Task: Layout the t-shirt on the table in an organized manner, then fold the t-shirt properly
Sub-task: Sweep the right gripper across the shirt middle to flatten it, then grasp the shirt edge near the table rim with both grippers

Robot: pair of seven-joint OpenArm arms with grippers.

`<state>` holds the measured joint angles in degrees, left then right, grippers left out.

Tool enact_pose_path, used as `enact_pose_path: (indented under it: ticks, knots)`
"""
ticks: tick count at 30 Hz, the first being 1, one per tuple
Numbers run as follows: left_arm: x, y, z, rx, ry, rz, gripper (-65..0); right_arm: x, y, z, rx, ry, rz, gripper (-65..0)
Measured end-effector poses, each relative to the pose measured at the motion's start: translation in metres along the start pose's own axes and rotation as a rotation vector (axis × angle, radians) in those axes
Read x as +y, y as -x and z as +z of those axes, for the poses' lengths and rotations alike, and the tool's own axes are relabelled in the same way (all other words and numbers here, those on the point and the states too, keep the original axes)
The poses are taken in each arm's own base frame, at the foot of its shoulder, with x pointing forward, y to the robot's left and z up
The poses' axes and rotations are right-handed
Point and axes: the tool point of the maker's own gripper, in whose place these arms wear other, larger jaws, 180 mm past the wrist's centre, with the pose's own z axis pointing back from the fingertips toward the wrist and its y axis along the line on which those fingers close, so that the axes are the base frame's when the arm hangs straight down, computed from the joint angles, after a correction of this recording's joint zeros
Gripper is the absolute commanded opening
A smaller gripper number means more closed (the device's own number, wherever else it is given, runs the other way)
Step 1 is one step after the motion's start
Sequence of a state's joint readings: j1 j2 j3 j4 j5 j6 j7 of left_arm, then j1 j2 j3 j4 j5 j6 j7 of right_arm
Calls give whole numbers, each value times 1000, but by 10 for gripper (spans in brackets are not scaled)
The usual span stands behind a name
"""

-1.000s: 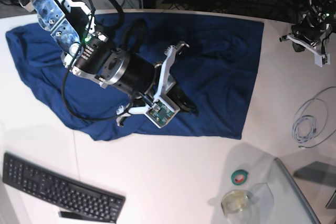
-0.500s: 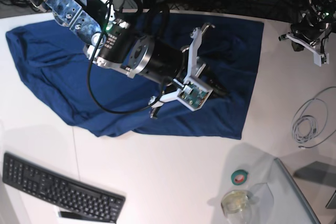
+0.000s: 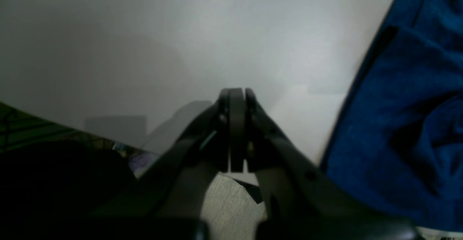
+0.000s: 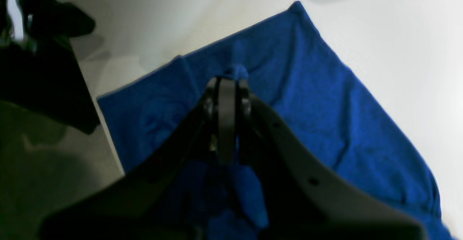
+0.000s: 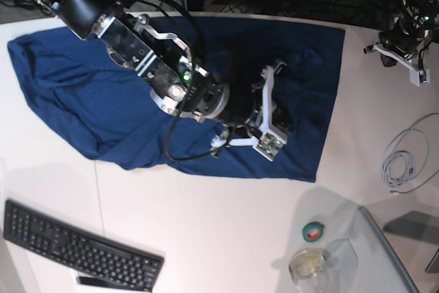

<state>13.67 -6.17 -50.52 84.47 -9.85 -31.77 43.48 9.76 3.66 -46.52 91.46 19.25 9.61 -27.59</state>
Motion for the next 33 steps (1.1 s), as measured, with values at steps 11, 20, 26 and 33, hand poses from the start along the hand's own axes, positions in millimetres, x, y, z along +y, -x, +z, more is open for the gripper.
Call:
enact_pose_path:
  ticks: [11, 20, 26, 33]
  knots:
    - [0, 0, 0, 0, -1, 0, -650, -5, -4, -45, 57, -5, -28, -648]
    - [0, 0, 0, 1, 0, 1, -650, -7, 31, -52, 169, 0, -63, -323]
    - [-2, -2, -1, -5, 4, 3, -650, -43, 13, -27, 163, 70, -64, -293]
    - [-14, -4, 0, 0, 27, -52, -650, -216, 54, 141, 74, 596, -249, -324]
